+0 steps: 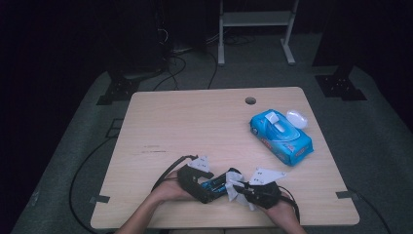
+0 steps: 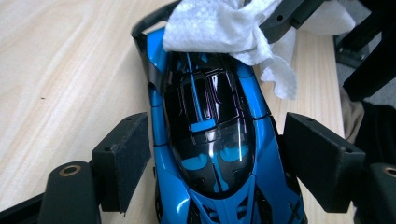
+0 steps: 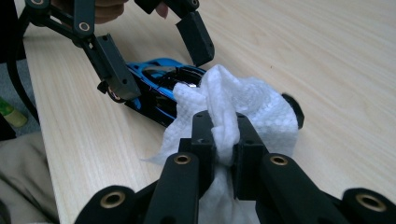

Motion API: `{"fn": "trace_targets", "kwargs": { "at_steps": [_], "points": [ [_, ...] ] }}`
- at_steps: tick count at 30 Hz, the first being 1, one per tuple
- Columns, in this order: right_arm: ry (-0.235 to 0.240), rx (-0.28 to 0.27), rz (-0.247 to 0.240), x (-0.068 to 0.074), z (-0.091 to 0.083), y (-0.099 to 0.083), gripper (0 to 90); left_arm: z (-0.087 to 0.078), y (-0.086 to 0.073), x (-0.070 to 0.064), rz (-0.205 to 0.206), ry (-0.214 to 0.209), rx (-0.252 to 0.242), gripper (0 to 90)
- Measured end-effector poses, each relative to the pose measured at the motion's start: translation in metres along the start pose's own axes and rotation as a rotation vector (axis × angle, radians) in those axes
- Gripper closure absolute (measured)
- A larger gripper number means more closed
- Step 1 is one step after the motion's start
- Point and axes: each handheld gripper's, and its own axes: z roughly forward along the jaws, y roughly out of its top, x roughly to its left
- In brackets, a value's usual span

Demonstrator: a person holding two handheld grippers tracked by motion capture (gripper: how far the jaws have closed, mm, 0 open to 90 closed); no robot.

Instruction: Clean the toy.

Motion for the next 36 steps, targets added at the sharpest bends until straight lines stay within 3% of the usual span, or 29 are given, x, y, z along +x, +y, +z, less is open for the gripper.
{"fn": "trace_targets", "kwargs": {
  "at_steps": [8,14,20,24,29,36],
  "points": [
    [-0.004,0.025,0.008,-0.003,-0.004,-0.005,81.0,0.011,0.001,-0.009,0.056,0.05,0.066,21.6],
    [-0.014,-0.014,0.025,-0.004,-0.024,-0.003,81.0,0.012,0.006,-0.01,0.029,0.063,0.041,22.1],
    [-0.043,-0.049,0.007,-0.001,-0.048,-0.001,81.0,0.015,0.009,-0.009,0.018,0.079,0.063,19.8],
    [-0.065,-0.04,0.001,-0.004,-0.058,-0.003,81.0,0.02,0.012,-0.01,0.01,0.093,0.072,19.7],
    [-0.075,-0.019,0.023,-0.011,-0.057,-0.011,80.9,0.025,0.017,-0.011,0.029,0.108,0.112,19.8],
    [-0.082,-0.01,0.043,-0.017,-0.053,-0.018,80.8,0.032,0.018,-0.01,0.02,0.102,0.149,20.3]
  ]
}}
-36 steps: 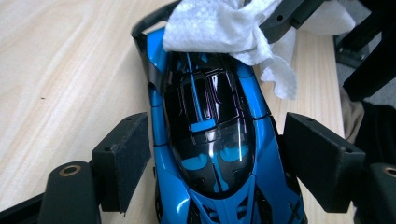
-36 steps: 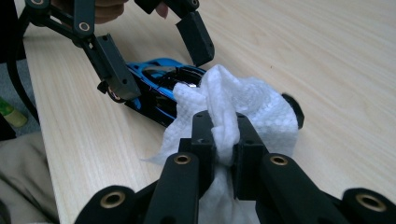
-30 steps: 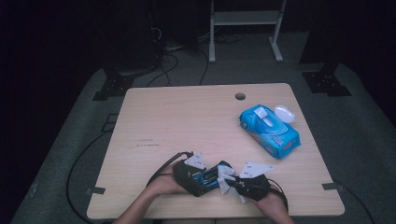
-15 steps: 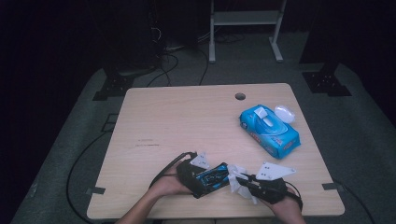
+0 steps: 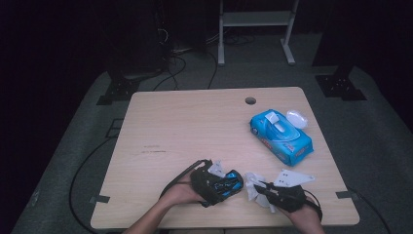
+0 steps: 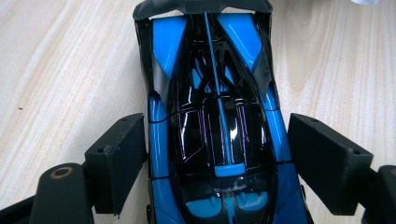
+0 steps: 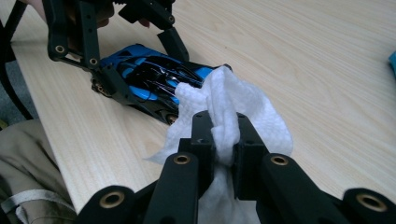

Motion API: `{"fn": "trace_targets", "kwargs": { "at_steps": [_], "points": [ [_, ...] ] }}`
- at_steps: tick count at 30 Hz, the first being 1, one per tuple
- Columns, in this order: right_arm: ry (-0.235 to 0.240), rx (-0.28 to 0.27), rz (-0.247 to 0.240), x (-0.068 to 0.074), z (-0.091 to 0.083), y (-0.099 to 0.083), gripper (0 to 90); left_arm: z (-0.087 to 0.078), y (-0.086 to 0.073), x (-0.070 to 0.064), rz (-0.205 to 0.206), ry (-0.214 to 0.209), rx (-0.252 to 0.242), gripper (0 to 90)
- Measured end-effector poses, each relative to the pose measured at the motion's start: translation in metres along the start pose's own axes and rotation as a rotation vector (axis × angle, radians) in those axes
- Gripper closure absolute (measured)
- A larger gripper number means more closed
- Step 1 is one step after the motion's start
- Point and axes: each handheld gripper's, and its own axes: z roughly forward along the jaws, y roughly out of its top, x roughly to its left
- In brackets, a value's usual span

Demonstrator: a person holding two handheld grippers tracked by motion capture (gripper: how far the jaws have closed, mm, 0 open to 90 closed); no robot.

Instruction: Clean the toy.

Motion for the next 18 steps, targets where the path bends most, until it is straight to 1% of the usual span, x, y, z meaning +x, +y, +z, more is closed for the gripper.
{"fn": "trace_targets", "kwargs": {
  "at_steps": [1,3,4,6,10,16,18],
  "points": [
    [-0.002,-0.003,0.004,-0.0009,0.0002,-0.0006,80.8,0.0005,0.0003,0.0002,0.002,0.001,0.005,20.4],
    [-0.006,-0.004,0.007,-0.002,-0.0001,-0.0013,80.8,0.0025,0.0012,-0.0003,-0.01,0.001,0.003,20.4],
    [-0.006,-0.005,0.007,-0.0023,-0.0001,-0.0014,80.8,0.0032,0.0026,0.0001,-0.001,0.002,0.014,20.4],
    [-0.008,-0.006,0.007,-0.0024,-0.0003,-0.0017,80.8,0.0048,0.0045,0.0,0.002,0.003,0.028,20.5],
    [-0.01,-0.008,0.015,-0.0032,-0.0011,-0.0034,80.8,0.0062,0.0071,-0.0005,0.008,0.006,0.037,21.4],
    [-0.016,-0.014,0.021,-0.0052,-0.0018,-0.0057,80.6,0.0063,0.0081,-0.0039,0.014,0.03,0.052,22.4],
    [-0.018,-0.017,0.023,-0.0056,-0.0023,-0.006,80.6,0.0058,0.009,-0.0048,0.026,0.038,0.056,23.0]
  ]
}}
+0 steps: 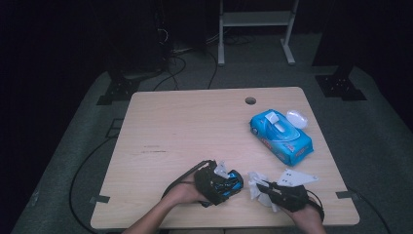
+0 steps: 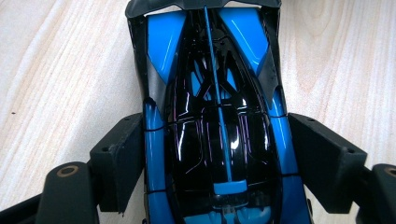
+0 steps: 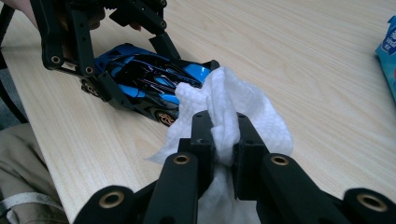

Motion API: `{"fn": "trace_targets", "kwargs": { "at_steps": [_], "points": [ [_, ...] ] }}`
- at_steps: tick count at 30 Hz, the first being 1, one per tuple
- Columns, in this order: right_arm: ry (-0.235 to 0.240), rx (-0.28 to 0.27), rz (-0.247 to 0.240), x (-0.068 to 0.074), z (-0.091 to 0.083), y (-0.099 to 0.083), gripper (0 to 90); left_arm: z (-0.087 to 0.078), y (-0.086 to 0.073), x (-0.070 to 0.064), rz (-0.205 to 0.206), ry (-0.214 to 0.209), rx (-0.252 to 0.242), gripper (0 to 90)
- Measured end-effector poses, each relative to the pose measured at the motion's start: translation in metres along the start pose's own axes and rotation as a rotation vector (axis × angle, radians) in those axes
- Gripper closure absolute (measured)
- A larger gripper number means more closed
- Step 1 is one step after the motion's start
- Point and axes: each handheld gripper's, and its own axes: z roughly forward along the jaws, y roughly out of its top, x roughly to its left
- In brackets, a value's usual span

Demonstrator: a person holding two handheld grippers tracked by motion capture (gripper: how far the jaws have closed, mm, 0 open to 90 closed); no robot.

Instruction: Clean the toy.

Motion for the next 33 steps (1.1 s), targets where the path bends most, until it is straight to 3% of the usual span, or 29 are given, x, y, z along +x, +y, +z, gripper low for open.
{"fn": "trace_targets", "kwargs": {
  "at_steps": [3,18,26,33],
  "points": [
    [-0.001,-0.001,0.005,-0.0007,-0.0005,-0.0009,80.6,-0.0027,0.0002,0.0007,0.006,-0.004,-0.018,27.1],
    [-0.003,0.002,0.019,-0.0032,0.0004,-0.0038,80.6,-0.0077,0.0017,0.0053,0.001,-0.021,-0.059,27.5],
    [-0.001,0.005,0.024,-0.003,0.0007,-0.0044,80.6,-0.0033,0.0022,0.0068,0.033,-0.014,0.007,27.5],
    [0.005,0.012,0.02,-0.0027,0.0021,-0.0046,80.4,-0.0038,0.0032,0.0091,0.04,-0.029,0.026,27.2]
  ]
}}
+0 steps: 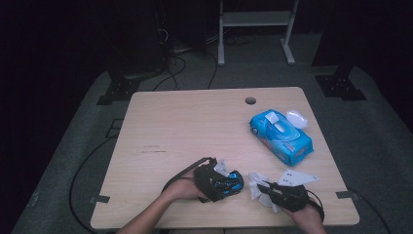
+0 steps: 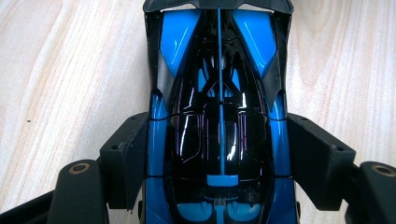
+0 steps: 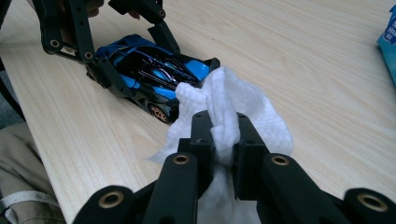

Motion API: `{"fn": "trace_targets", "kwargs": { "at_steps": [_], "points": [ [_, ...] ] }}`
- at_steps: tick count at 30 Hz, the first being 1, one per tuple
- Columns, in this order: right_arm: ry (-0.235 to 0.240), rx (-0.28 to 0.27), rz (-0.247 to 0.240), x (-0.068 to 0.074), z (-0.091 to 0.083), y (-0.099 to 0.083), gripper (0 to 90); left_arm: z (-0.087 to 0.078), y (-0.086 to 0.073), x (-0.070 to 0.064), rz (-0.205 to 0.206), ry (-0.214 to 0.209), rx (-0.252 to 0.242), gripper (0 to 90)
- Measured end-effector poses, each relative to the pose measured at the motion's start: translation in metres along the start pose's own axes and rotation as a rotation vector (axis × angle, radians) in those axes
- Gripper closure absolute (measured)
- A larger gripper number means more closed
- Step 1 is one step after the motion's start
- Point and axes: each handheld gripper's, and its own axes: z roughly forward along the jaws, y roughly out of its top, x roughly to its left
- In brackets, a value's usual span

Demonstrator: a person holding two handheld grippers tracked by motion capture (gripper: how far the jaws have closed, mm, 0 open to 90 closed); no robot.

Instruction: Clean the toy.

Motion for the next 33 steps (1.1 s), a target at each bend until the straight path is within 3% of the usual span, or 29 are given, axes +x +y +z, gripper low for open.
{"fn": "trace_targets", "kwargs": {
  "at_steps": [10,12,20,27,29,31,33],
  "points": [
    [0.002,0.001,0.0,0.0,0.001,-0.001,80.3,0.002,0.0,0.0,0.019,0.008,0.079,20.2],
    [0.002,0.001,0.0,0.0,0.001,-0.001,80.0,0.003,0.001,0.0,0.017,0.015,0.075,18.1],
    [0.0,-0.001,-0.001,0.0,0.001,0.0,80.0,0.003,0.006,-0.004,0.037,0.017,0.082,25.7],
    [-0.005,-0.004,0.004,-0.001,-0.001,-0.001,80.0,0.003,0.005,-0.004,0.047,0.028,0.069,25.9],
    [-0.006,-0.008,0.007,-0.002,-0.002,-0.001,80.0,0.0,0.006,-0.001,0.03,0.046,0.031,25.9],
    [-0.007,-0.012,0.006,-0.003,-0.003,-0.001,80.0,-0.004,0.008,0.001,0.015,0.037,0.003,25.9],
    [-0.011,-0.015,0.011,-0.004,-0.004,-0.001,80.0,-0.008,0.013,0.004,0.017,0.055,0.001,25.9]
  ]
}}
